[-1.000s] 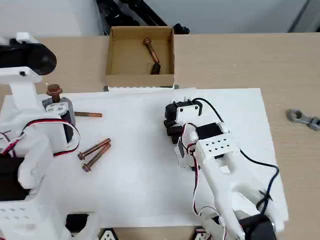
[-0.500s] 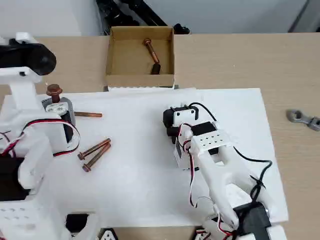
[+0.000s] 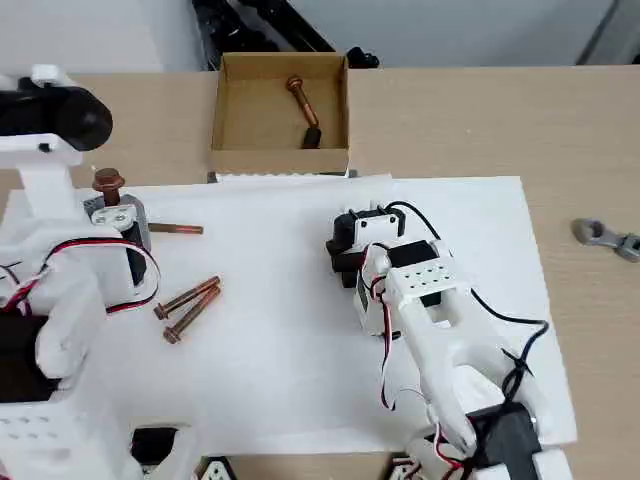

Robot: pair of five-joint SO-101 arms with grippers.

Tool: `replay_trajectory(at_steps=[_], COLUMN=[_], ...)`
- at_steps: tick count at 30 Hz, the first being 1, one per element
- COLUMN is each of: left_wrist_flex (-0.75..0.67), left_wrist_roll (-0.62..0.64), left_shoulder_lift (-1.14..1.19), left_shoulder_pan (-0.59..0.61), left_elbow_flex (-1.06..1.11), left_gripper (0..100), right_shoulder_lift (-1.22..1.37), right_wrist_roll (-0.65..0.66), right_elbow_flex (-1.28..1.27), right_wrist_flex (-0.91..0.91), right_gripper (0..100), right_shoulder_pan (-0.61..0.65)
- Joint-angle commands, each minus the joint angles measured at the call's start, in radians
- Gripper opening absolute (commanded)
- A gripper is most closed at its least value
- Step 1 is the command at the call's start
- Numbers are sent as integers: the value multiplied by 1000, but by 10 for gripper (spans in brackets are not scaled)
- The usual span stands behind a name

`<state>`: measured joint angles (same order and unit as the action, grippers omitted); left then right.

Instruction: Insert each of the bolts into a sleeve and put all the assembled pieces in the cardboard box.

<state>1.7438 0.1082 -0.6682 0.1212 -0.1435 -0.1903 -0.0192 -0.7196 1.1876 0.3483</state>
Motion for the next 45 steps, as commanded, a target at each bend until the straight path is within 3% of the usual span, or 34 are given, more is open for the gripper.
replay_trajectory(at_steps=[1, 6, 16, 20, 24, 31, 37, 45], left_wrist_flex=[6, 0, -72, -140, -212, -298, -354, -499], left_wrist_roll=[-3, 0, 2, 2, 2, 3, 3, 3], left_shoulder_lift=[-18, -20, -18, -18, -14, -17, -18, -18], left_shoulder_pan=[-8, -2, -8, -8, -8, -21, -176, -242], left_elbow_flex=[-7, -13, -10, -8, -7, -5, -10, -12], left_gripper=[5, 5, 5, 5, 5, 5, 5, 5], right_shoulder_lift=[-1, -157, -831, -1053, -1184, -1213, -1155, -1073], right_wrist_roll=[6, 8, 28, 18, -81, -140, -103, -21], right_elbow_flex=[26, 26, 26, 20, 17, 15, 17, 21], right_wrist_flex=[15, 70, 211, 137, -30, -249, -435, -530], right_gripper=[12, 12, 7, 6, 6, 5, 4, 4], right_shoulder_pan=[16, 13, 19, 19, 19, 19, 22, 193])
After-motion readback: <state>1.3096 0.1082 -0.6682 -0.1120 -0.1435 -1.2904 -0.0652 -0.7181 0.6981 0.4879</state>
